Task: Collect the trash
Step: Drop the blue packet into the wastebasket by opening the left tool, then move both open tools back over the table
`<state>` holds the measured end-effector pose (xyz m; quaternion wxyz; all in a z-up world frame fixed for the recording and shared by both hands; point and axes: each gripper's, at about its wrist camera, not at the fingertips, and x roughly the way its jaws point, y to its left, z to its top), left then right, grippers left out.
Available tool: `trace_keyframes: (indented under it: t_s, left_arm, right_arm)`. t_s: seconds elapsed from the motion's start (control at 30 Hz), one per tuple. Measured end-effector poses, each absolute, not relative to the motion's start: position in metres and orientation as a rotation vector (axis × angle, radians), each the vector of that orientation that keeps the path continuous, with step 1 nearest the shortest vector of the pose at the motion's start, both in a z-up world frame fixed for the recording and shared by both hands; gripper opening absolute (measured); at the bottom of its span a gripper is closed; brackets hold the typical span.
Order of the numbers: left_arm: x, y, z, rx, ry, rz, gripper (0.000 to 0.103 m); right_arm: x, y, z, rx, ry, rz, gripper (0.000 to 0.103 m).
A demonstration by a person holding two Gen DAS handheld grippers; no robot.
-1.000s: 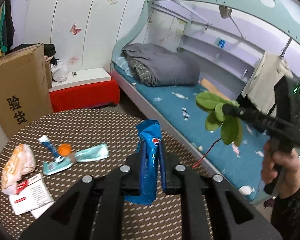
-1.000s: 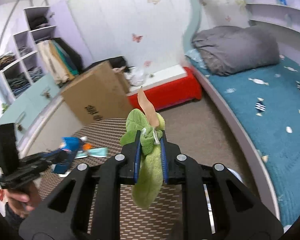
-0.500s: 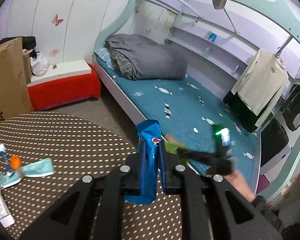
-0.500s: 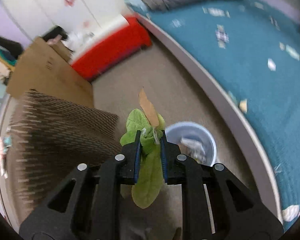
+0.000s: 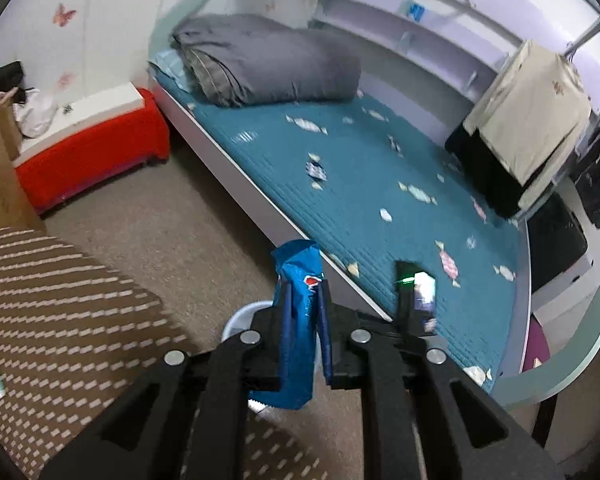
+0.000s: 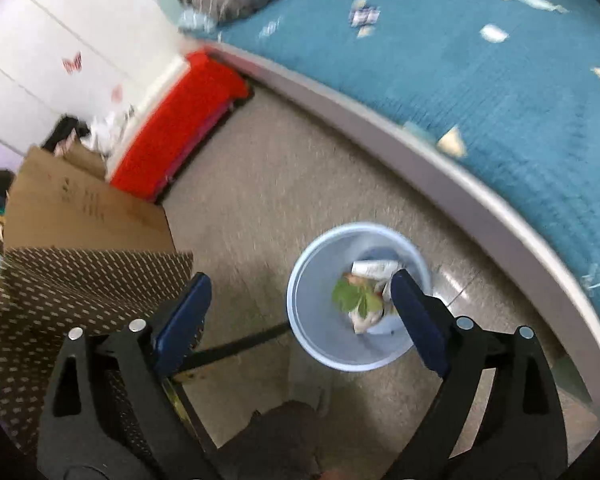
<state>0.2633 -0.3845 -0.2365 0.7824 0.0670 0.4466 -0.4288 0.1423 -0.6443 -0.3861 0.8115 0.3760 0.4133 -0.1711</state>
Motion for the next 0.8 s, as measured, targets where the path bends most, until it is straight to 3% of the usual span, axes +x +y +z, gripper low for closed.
trace_keyframes:
  t_s: [0.37,0.43,0.47,0.5,0.8]
  left_arm:
    - [0.276,-0.483,-0.302,0.355,1.171,-0.953,0.015]
    - [0.278,-0.488,-0.309,0.4,1.176,-0.922,0.042]
    - [0.28,-0.488,-0.31,0.409,1.186,-0.902,0.078]
    - [0.282,-0.486,-0.306,0.406,1.164,-0.864,0.095]
    - [0.271,-0.44,-0.256,0.325,1.009,-0.793,0.095]
  right_arm:
    - [0.094,-0.664,-0.316,0.771,0.745,-0.39,0.094]
    - [0.092,-0.663,-0.308,0.769,0.734,-0.388,0.096]
    - [0.09,-0.661,-0.304,0.765,0.727,-0.387,0.096]
    - [0.089,-0.659,-0.301,0.764,0.722,-0.387,0.096]
    - [0.08,-0.624,-0.259,0.69,0.691,-0.397,0.097]
